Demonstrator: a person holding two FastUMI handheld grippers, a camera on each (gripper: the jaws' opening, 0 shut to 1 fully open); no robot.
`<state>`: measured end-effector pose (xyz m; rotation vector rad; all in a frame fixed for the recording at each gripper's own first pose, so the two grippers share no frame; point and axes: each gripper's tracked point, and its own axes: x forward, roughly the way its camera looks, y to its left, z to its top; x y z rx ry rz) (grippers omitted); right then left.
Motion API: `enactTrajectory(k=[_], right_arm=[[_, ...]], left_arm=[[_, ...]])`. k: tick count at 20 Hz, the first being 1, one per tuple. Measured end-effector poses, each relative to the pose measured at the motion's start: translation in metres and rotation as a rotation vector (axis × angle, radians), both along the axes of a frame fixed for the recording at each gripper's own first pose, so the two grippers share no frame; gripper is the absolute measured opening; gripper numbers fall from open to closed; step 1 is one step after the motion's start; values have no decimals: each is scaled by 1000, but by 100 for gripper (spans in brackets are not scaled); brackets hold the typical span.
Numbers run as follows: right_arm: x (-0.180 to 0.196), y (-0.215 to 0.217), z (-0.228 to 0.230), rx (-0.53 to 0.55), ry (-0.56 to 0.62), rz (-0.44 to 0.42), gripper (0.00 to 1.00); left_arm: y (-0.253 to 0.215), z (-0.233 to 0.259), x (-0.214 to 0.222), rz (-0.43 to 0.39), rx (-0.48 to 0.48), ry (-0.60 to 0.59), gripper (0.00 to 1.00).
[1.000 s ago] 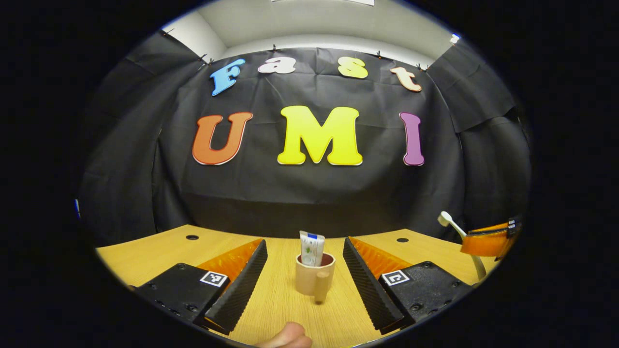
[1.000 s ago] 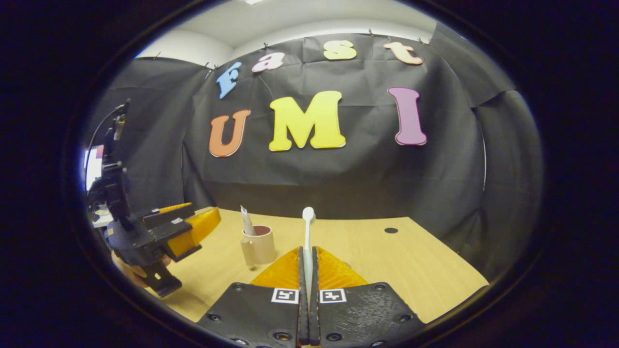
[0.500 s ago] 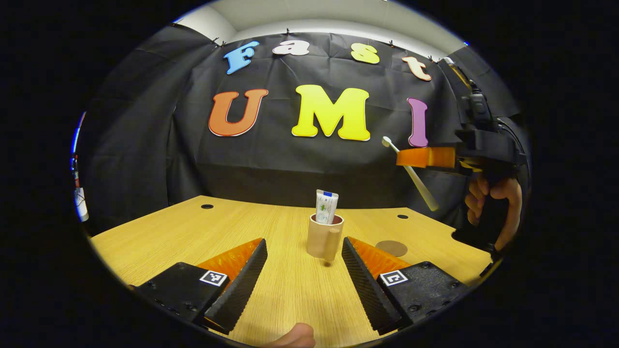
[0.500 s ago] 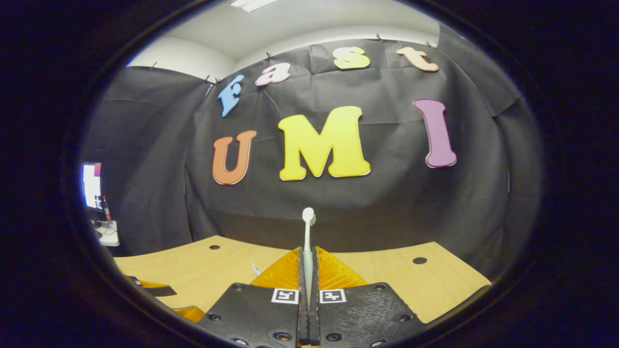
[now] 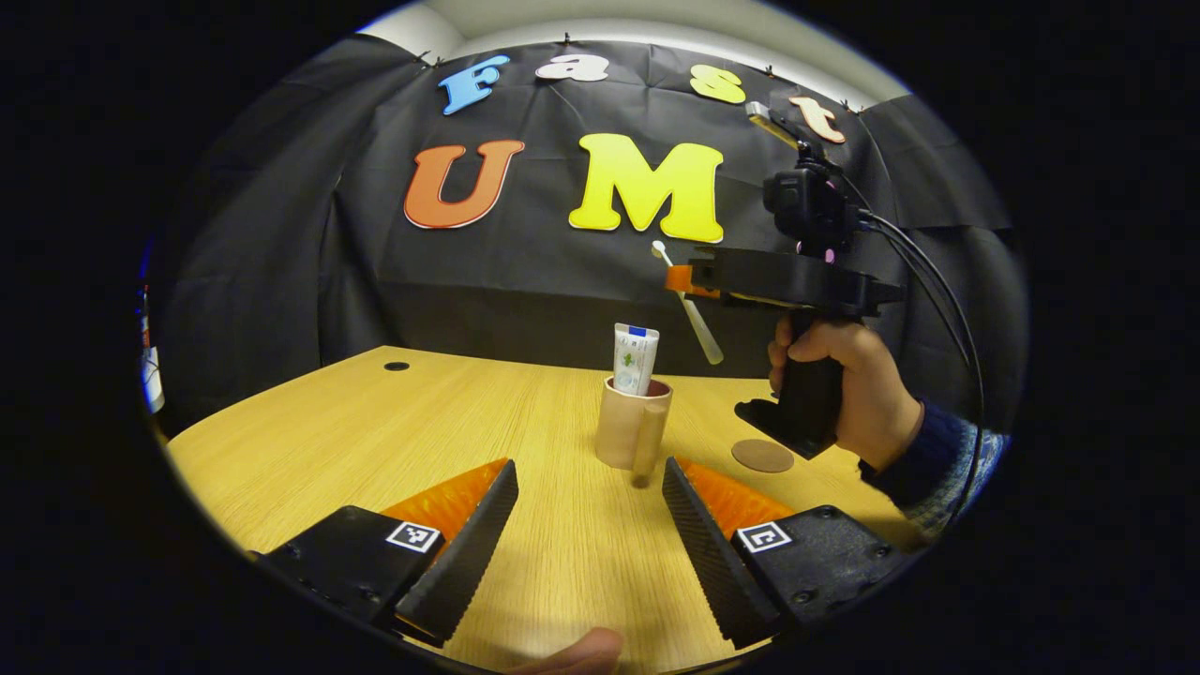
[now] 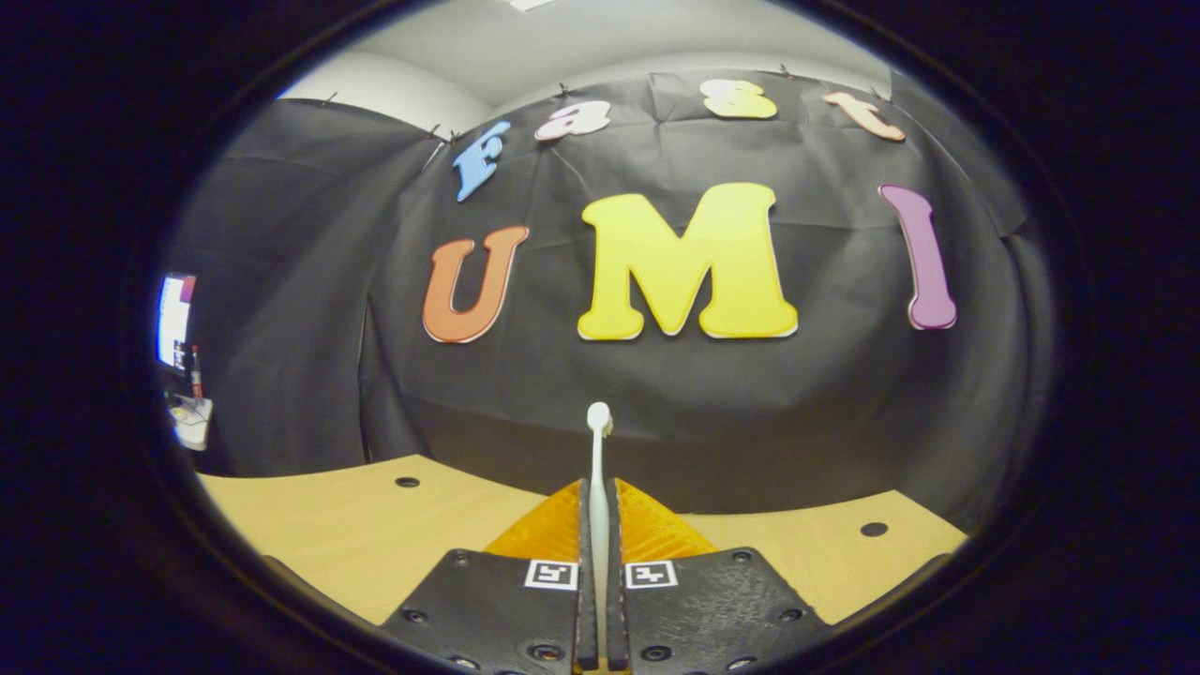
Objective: Put the toothbrush and toothpaste on the desktop into the cup, then pick up the cup and place it on the coaster on the desktop.
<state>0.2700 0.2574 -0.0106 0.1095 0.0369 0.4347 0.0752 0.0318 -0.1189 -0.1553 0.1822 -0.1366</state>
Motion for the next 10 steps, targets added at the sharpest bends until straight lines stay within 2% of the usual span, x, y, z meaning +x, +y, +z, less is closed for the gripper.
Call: enactTrajectory(k=[10], right_arm=[[4,11,3,15,-14,12,4]], left_arm=[[-10,-1,-1,-36,-21,-11,99]])
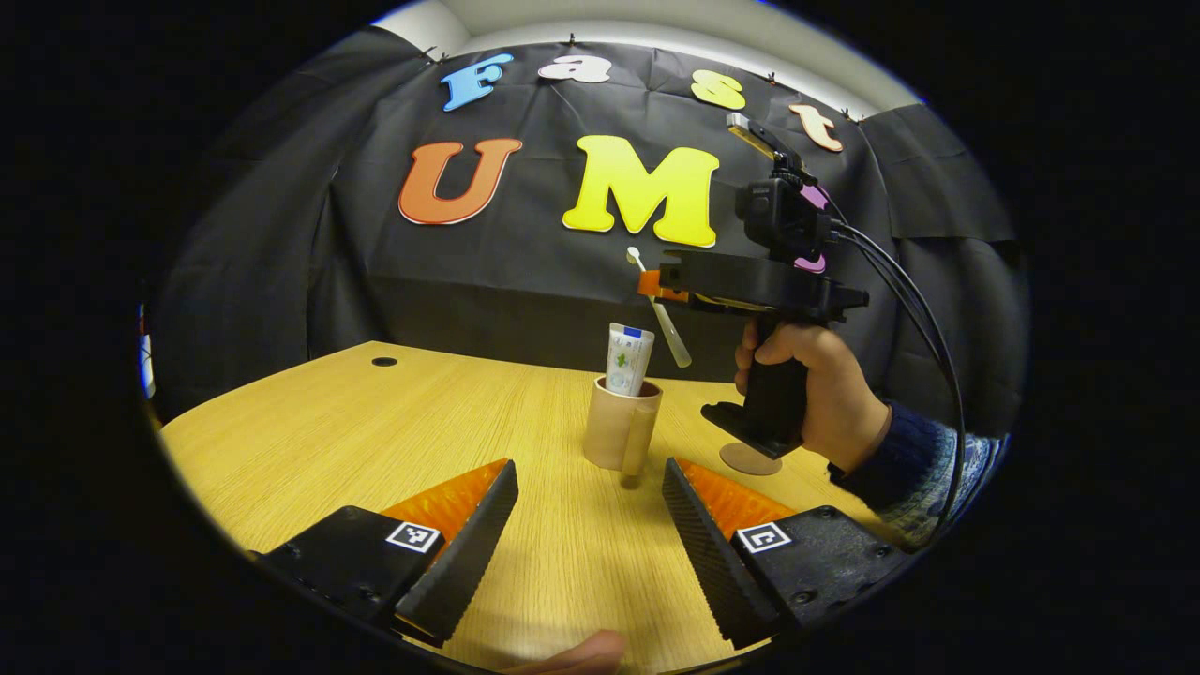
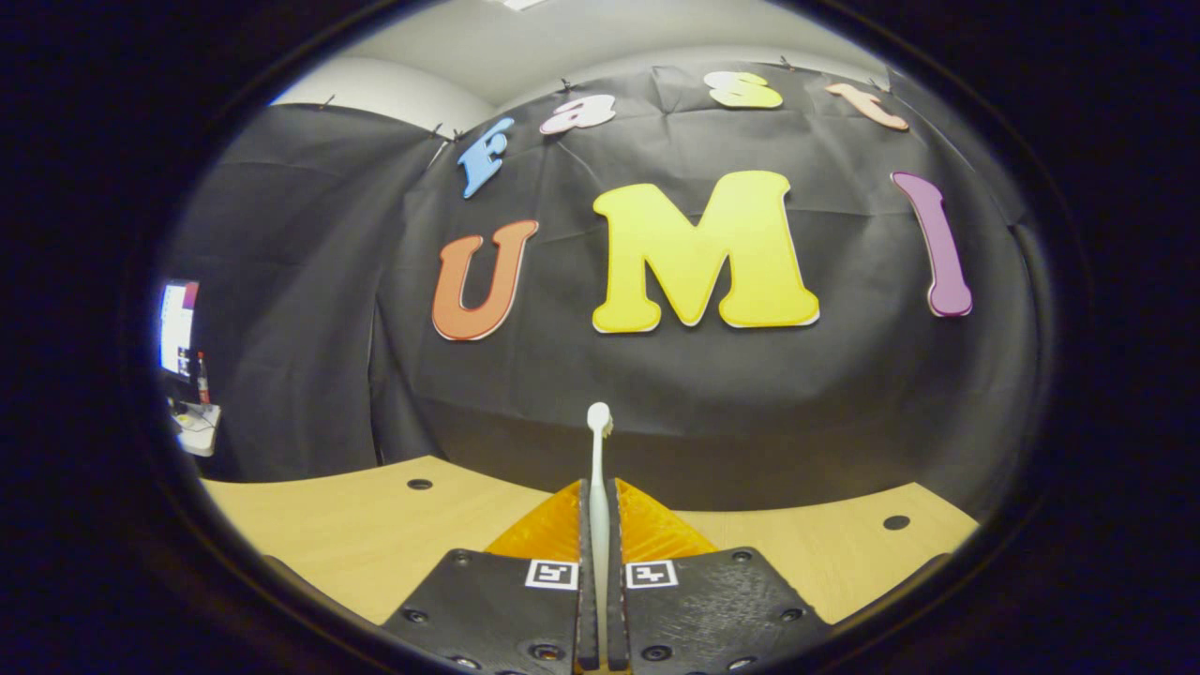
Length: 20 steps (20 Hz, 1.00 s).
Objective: Put the toothbrush and toothpaste on the desktop into the cup, then pick up the cup and place it on the coaster on the desktop.
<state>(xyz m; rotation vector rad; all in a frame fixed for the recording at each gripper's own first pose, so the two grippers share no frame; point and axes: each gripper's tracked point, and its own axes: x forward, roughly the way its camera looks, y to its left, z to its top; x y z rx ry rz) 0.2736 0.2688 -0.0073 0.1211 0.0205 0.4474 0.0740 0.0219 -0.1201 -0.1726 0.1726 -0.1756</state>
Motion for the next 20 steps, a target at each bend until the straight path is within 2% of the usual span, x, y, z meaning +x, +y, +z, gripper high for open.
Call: enactTrajectory(k=[7,20], right_arm=[[-2,5,-2,-20,-10,11,7],[-3,0,8,2,-21,-1,7]], left_arm=[[-1,-5,-1,-4,-11,19,99],[-5,-11,-1,-18,-20,35,99]])
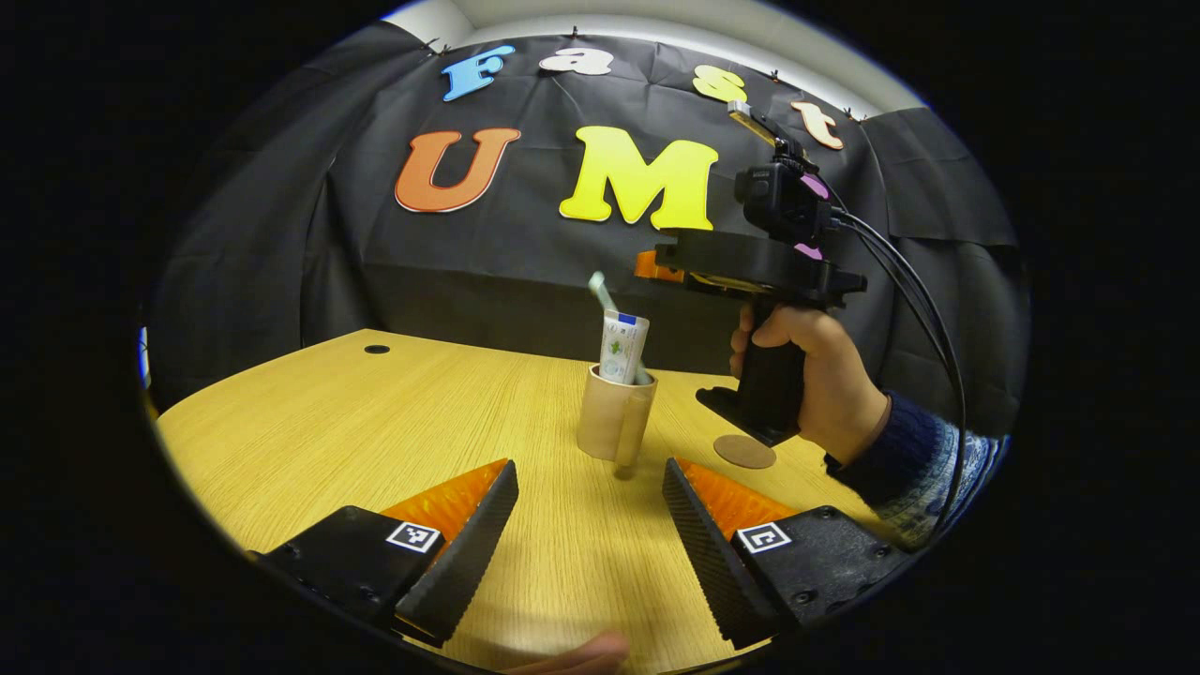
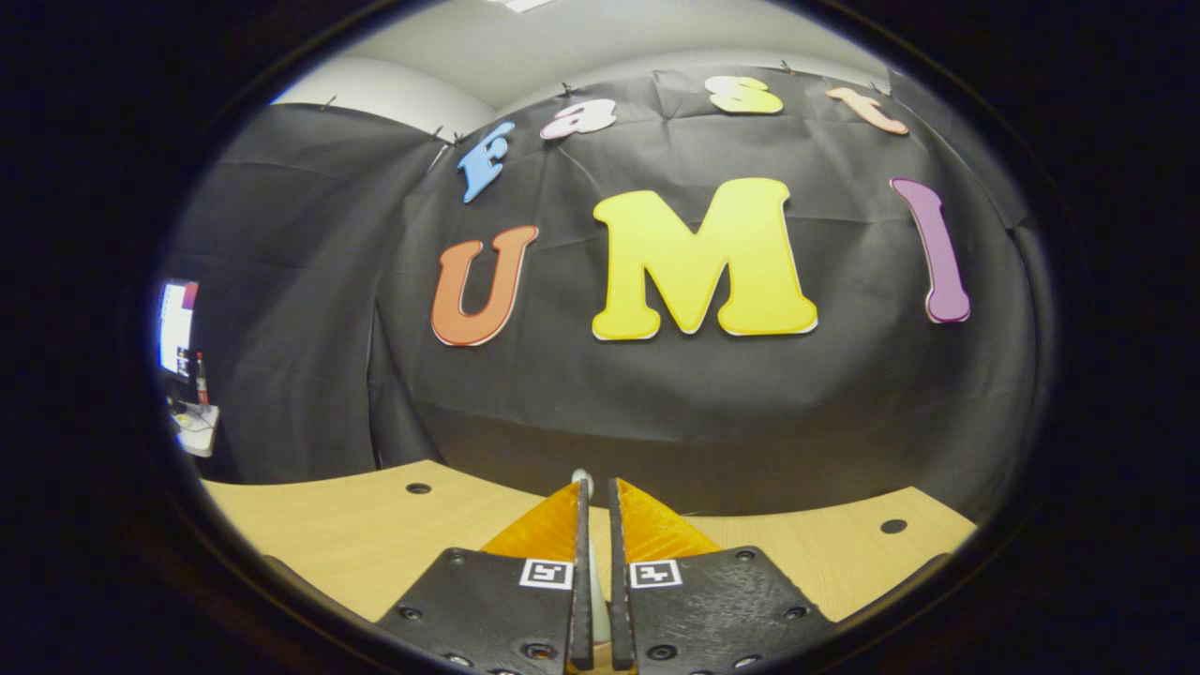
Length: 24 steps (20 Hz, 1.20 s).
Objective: Put the toothbrush and toothpaste on the desktop into the cup, then pick up the cup and place it on the coaster on the desktop.
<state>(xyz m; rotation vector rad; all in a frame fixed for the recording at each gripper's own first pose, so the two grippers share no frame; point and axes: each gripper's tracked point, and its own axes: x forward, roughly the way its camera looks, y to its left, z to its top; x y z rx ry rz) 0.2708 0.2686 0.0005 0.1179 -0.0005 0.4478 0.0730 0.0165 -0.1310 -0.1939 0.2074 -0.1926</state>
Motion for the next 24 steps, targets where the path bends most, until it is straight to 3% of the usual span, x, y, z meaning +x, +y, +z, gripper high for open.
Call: enactTrajectory(k=[10,11,14,16,18,19,24], right_arm=[[-3,10,-8,-31,16,37,7],[-4,12,-11,-56,11,39,19],[-9,23,-16,-102,22,58,30],[-10,32,-15,-134,53,76,46],[-10,43,-7,-184,67,106,82],[-8,48,-4,-219,73,128,88],[-4,90,0,-370,218,305,90]], left_arm=[[2,-5,1,1,-8,13,99],[2,-5,1,0,-10,14,99],[4,-6,-1,3,-9,15,99],[8,-4,-2,7,-5,14,99],[11,-1,-3,6,-13,12,99],[13,1,-3,6,-21,11,99],[26,-2,1,23,-45,13,99]])
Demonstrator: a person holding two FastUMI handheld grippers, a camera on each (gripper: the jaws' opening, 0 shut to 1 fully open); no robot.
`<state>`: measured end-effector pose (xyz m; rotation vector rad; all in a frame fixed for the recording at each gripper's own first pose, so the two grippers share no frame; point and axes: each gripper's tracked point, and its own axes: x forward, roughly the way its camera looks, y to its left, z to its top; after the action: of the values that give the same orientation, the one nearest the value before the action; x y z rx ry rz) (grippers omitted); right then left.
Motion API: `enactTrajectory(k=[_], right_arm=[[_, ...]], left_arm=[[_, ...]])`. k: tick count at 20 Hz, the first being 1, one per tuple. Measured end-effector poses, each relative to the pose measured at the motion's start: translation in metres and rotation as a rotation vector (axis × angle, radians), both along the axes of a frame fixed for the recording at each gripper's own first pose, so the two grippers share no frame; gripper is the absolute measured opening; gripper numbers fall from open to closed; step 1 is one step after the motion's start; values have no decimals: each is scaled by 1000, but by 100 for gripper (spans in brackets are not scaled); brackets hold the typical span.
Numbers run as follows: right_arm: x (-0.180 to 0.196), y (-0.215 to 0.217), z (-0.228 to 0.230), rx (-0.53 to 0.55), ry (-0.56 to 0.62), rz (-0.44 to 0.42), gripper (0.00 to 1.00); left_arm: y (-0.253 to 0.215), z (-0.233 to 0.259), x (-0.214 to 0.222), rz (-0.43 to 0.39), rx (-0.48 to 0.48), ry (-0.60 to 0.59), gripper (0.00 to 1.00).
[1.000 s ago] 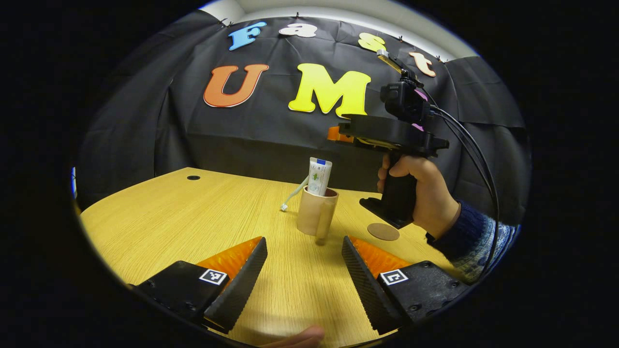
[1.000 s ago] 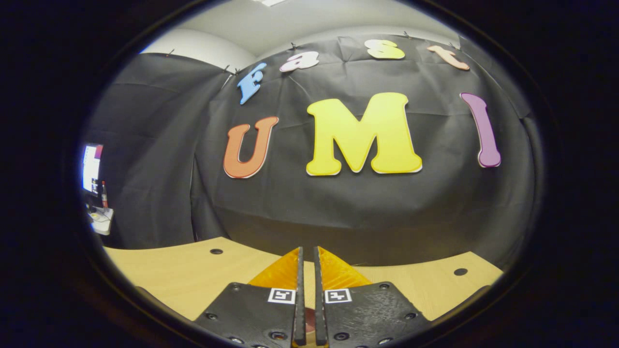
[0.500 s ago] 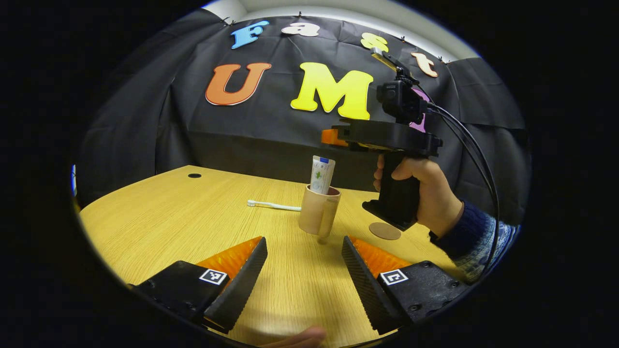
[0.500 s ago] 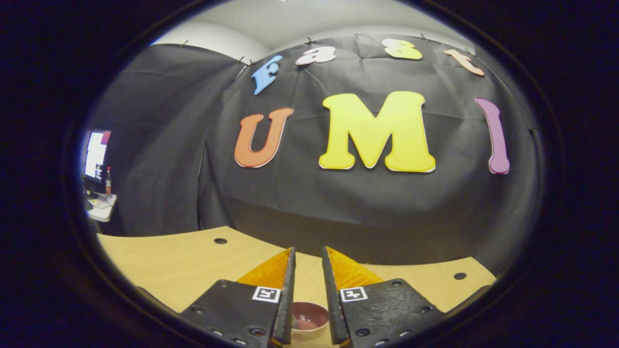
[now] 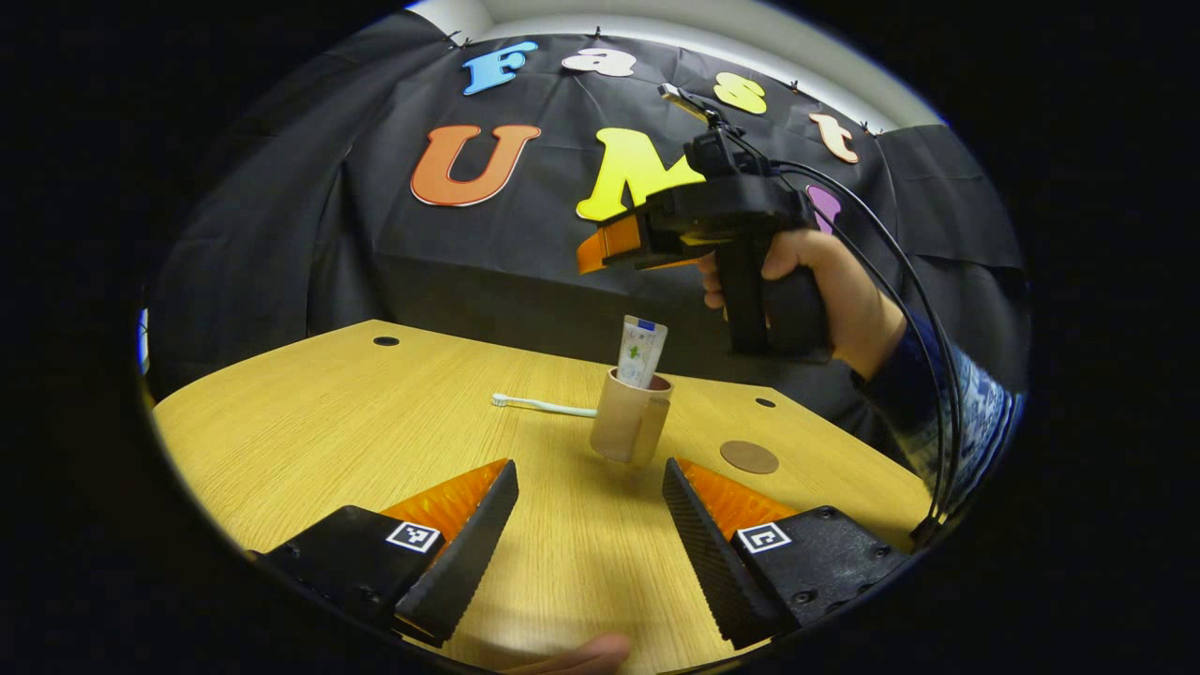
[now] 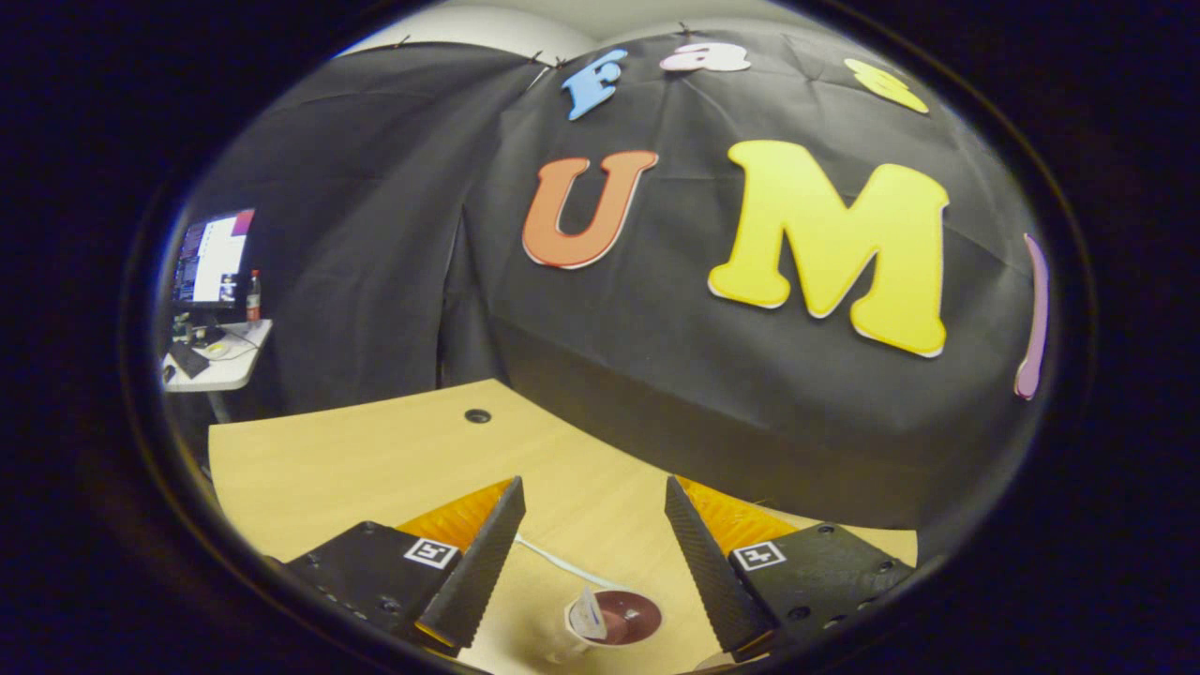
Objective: Put the toothbrush and toothpaste on the desktop into the cup, then pick up the cup and place it on the coaster on the desktop.
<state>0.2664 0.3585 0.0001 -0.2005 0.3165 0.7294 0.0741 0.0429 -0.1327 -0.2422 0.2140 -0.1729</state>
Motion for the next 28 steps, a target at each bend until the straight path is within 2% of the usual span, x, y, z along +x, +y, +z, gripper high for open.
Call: enactTrajectory(k=[1,2,5,6,7,9,10,11,12,13,15,19,20,22,25,27,28], right_arm=[[4,7,-2,-33,37,23,87],[9,13,-7,-73,66,44,91],[22,35,-27,-200,160,120,92],[23,42,-38,-261,191,160,87],[21,47,-52,-321,202,199,91],[15,54,-80,-472,211,294,87],[16,59,-90,-517,205,322,89],[18,65,-99,-551,221,346,77],[17,69,-108,-583,250,377,82],[18,64,-117,-633,251,397,77],[23,57,-137,-742,237,455,76],[15,60,-132,-845,293,544,70],[15,62,-131,-872,307,560,64],[17,59,-129,-950,339,570,67],[13,71,-120,-951,402,572,48],[12,79,-105,-952,415,595,39],[16,83,-105,-954,411,597,38]], left_arm=[[3,-5,1,3,-1,9,99],[6,-8,2,4,-5,17,99],[13,-20,5,18,-8,51,99],[17,-24,10,27,-5,63,99],[21,-27,11,35,-4,71,99],[25,-30,11,41,-7,80,99],[24,-28,10,42,-9,74,99],[24,-26,11,39,-11,68,99],[24,-27,12,35,-13,69,99],[24,-27,11,33,-14,73,99],[25,-29,10,34,-15,79,99],[25,-31,12,35,-30,92,99],[24,-30,12,33,-34,93,99],[24,-29,12,26,-43,90,99],[25,-29,12,20,-64,88,99],[24,-28,13,17,-75,84,99],[23,-28,14,15,-76,84,99]])
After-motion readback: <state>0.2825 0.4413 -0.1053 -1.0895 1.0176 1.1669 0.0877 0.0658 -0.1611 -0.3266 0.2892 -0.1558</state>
